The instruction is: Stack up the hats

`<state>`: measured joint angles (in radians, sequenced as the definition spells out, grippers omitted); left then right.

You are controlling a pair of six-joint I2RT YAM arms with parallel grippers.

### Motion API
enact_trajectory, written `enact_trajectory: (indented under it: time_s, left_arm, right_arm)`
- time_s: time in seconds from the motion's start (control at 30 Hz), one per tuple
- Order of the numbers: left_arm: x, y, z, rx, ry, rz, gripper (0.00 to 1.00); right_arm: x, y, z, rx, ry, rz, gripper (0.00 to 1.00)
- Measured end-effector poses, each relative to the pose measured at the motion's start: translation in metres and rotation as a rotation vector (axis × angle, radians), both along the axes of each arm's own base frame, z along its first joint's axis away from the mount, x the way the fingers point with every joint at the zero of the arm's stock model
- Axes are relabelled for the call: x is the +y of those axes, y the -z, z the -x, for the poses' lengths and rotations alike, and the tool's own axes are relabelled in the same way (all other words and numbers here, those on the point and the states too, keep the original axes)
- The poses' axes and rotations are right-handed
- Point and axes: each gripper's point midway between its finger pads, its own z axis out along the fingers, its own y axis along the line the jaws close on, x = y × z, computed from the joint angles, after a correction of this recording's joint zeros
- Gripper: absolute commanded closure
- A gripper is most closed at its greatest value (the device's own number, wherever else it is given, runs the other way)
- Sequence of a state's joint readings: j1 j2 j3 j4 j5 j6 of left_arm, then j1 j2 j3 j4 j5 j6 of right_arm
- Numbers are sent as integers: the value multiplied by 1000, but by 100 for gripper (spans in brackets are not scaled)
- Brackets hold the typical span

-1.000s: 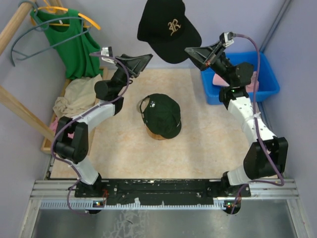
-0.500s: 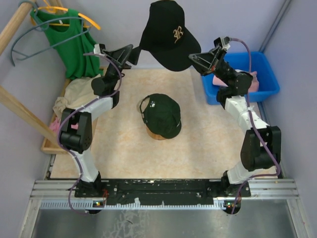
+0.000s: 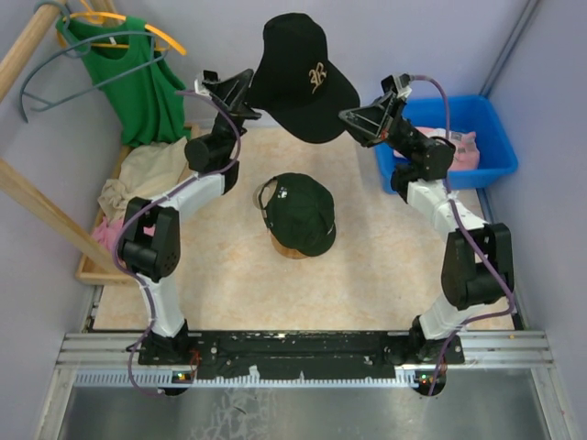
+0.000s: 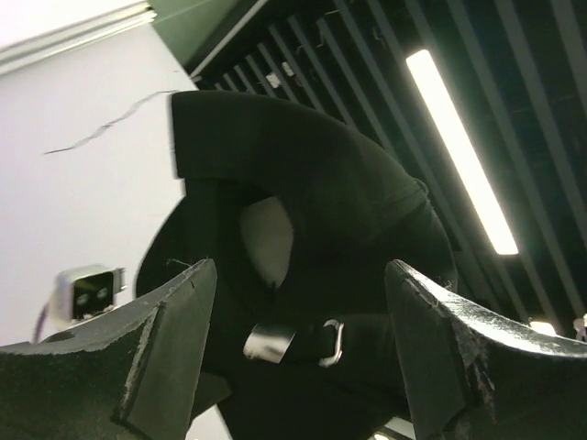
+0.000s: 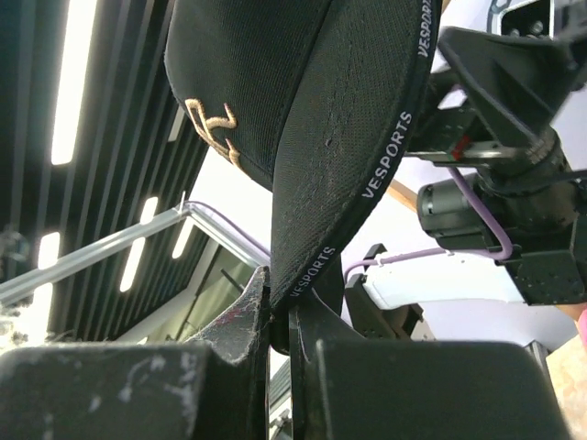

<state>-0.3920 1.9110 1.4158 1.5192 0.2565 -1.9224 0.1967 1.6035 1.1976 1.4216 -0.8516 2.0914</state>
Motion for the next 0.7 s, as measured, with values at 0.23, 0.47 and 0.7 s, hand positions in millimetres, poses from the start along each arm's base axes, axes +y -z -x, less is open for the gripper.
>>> enact_trajectory:
  time_s: [0.23,0.47,0.7]
  left_arm:
    - [-3,-26,11,-32,34,80,24]
    - [3,-32,8,-24,19,121,84]
    - [21,-23,-9,12,-38,135,91]
  right_arm:
    - [8,7,1,12,-26,8,100]
    - [9,42,-5,104,-29,38,100]
    - [-15,73,-16,162,26,83,100]
